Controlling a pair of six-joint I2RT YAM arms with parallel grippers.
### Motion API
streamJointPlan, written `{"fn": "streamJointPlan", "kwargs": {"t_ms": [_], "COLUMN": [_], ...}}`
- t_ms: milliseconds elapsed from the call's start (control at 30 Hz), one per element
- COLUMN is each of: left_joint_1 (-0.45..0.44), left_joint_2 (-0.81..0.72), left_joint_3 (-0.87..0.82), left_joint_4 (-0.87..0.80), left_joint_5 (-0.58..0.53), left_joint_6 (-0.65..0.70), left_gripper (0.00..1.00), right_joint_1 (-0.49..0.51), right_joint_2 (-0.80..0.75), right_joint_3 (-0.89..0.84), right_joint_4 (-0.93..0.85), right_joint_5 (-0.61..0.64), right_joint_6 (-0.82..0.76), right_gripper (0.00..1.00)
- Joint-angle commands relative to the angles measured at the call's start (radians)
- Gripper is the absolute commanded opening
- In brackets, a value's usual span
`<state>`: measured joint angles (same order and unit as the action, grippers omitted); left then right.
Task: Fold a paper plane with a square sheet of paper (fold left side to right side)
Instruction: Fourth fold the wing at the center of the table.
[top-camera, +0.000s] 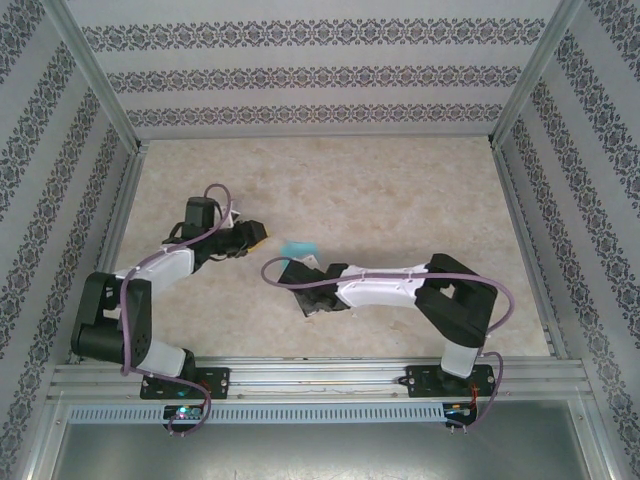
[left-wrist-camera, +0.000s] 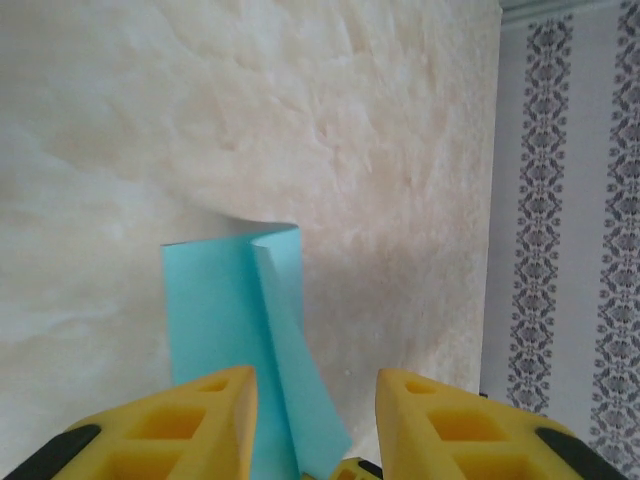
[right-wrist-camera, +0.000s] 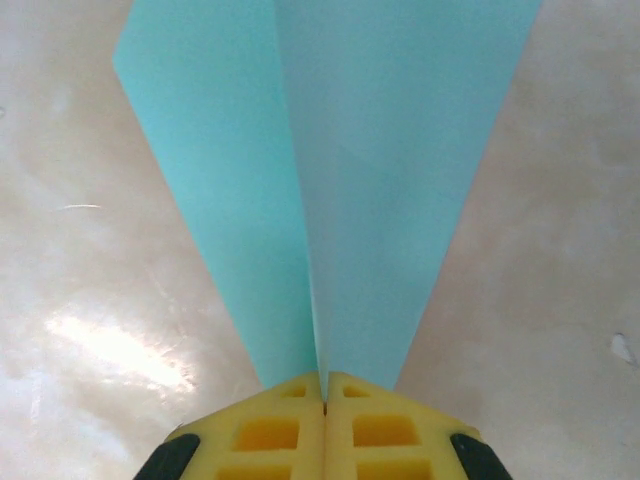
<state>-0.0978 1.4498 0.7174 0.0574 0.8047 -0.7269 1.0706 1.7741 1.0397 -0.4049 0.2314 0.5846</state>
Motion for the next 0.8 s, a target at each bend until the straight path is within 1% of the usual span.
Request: {"fn": "streamJointPlan", "kwargs": {"t_ms": [0,233,300,433,633,767], "left_joint_1": [0.024,0.018,0.006,-0.023,-0.106,-0.16], "left_joint_2": [-0.029,-0.014,-0.009,-0.005,0.03,0.065], "left_joint_3": [-0.018,-0.053,-0.066,-0.086,-0.097,-0.091], "left_joint_4": [-0.111,-0.111,-0.112,-0.104,-0.051,-0.009], "left_joint_5": [0.023,0.077,0.082,0.083,0.073,0.044], "left_joint_6": [0.081,0.095,0.096,0.091,0.047,0.016], "left_gripper": [0.36,0.35,0.35,0.35,0.35,0.35], "right_joint_1": [-0.034,-0.116,-0.144,-0.181,-0.234,-0.266], "right_joint_2": [-0.051,-0.108,-0.118,-0.134,-0.128,-0.119], "right_joint_3": [-0.062,-0.193,-0.234,-0.293,-0.346,-0.37], "right_joint_4": [0.137,0.316,0.377,0.472,0.556,0.6], "right_joint_5": [-0.167,-0.371,-0.434,-0.52,-0.634,-0.689], "right_joint_6": [-0.038,-0.027,-0.012,0.006,0.023,0.042], "right_gripper": [0.0,0.0,0.0,0.0,0.0,0.0]}}
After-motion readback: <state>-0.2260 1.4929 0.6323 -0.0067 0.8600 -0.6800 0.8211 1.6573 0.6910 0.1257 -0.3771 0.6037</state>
